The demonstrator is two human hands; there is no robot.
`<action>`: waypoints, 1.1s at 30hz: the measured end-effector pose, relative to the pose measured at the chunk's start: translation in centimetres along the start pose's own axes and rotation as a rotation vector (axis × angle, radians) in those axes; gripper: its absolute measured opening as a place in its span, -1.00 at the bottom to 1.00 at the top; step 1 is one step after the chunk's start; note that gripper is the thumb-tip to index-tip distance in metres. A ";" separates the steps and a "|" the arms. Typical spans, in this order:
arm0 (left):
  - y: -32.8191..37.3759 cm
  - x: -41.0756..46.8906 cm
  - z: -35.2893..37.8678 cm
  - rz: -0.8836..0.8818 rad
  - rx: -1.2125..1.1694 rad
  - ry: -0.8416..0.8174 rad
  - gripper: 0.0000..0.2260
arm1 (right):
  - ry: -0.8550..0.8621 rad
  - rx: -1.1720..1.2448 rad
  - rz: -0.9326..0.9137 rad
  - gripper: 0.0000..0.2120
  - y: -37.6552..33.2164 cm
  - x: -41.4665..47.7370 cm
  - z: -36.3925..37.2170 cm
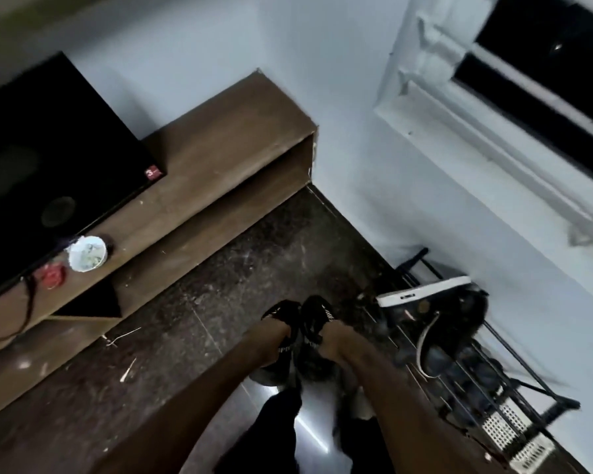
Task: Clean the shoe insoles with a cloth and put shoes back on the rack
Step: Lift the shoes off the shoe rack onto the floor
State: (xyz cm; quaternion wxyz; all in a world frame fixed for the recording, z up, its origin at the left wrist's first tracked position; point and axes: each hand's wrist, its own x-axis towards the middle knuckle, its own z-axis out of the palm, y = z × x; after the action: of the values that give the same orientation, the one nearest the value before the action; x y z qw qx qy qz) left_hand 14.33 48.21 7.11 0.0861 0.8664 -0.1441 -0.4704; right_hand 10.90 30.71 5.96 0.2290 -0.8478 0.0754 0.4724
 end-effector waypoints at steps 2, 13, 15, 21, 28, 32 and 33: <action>-1.2 0.8 -0.3 0.032 0.090 0.009 -0.66 | 0.014 -0.035 0.013 -0.62 -0.9 0.6 -0.6; -13.4 26.0 5.8 0.004 0.047 0.141 -0.66 | 0.037 -0.080 0.029 -0.71 0.1 28.2 3.7; -14.6 31.4 7.8 -0.006 0.043 0.167 -0.64 | 0.067 -0.116 0.021 -0.73 1.4 33.7 4.9; -17.8 43.9 14.8 -0.015 0.048 0.162 -0.71 | 0.091 -0.224 -0.027 -0.76 5.4 46.9 10.4; -20.3 47.4 20.0 0.051 -0.040 -0.079 -0.65 | -0.035 -0.165 0.043 -0.72 7.2 50.5 16.1; -18.8 44.0 18.7 0.085 -0.015 -0.019 -0.62 | 0.018 -0.186 0.068 -0.70 6.7 45.3 15.6; -17.6 42.7 17.9 0.106 0.004 -0.003 -0.60 | 0.057 -0.145 0.081 -0.71 6.8 43.2 15.3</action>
State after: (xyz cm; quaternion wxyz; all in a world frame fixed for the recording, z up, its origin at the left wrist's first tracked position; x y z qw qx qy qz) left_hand 24.34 50.41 -41.33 0.1090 0.8570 -0.1909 -0.4662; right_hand 20.26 35.58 -39.10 0.1455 -0.8713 0.0819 0.4614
